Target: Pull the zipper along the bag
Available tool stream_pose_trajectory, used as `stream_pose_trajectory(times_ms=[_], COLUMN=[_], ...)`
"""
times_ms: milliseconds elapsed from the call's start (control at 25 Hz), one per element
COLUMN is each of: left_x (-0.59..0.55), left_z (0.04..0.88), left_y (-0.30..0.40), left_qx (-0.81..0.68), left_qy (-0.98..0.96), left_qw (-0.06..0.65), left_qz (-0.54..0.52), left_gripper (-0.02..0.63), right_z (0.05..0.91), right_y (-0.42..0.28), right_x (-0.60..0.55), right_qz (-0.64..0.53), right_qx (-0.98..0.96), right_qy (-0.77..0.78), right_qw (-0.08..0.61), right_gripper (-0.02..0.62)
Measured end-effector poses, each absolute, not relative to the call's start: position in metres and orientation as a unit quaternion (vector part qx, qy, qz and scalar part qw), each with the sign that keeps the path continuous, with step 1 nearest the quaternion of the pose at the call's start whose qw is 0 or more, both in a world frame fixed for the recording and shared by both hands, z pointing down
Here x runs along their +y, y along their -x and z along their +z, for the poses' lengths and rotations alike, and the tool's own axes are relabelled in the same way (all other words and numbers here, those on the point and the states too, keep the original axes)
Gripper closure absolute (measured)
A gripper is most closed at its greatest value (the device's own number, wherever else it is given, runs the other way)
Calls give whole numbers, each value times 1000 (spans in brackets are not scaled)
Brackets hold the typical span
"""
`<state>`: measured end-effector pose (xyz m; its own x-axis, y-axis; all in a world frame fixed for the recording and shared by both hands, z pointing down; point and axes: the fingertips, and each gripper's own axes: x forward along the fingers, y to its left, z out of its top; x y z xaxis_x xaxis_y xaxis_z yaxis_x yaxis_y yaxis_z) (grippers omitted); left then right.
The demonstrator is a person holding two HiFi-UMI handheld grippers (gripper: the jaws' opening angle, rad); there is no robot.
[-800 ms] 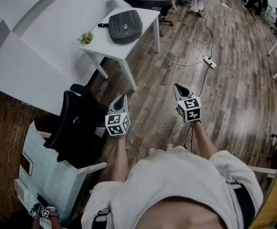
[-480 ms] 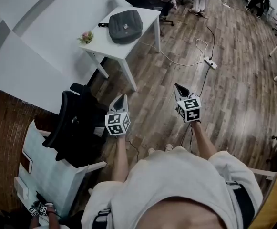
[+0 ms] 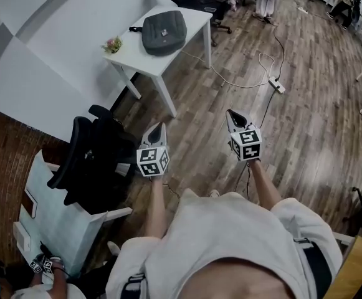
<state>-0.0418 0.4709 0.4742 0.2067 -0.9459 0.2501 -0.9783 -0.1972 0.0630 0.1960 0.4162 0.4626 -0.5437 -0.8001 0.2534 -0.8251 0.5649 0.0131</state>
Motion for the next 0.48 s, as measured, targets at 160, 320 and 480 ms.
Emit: stream_pose_trajectory(times_ms=[160, 320, 480], left_x=[462, 448, 421], left_z=[484, 494, 502], left_y=[35, 31, 33], left_qx=[-628, -627, -625], left_qy=[-766, -766, -767], left_qw=[111, 114, 118], left_qz=[80, 82, 83], left_gripper=[580, 581, 581], right_z=[472, 483, 490], right_y=[-201, -203, -198], right_x=[406, 391, 367], right_qz=[58, 63, 65], right_qx=[-879, -880, -880], right_qy=[-457, -454, -452], right_qw=[122, 126, 132], right_gripper=[582, 582, 582])
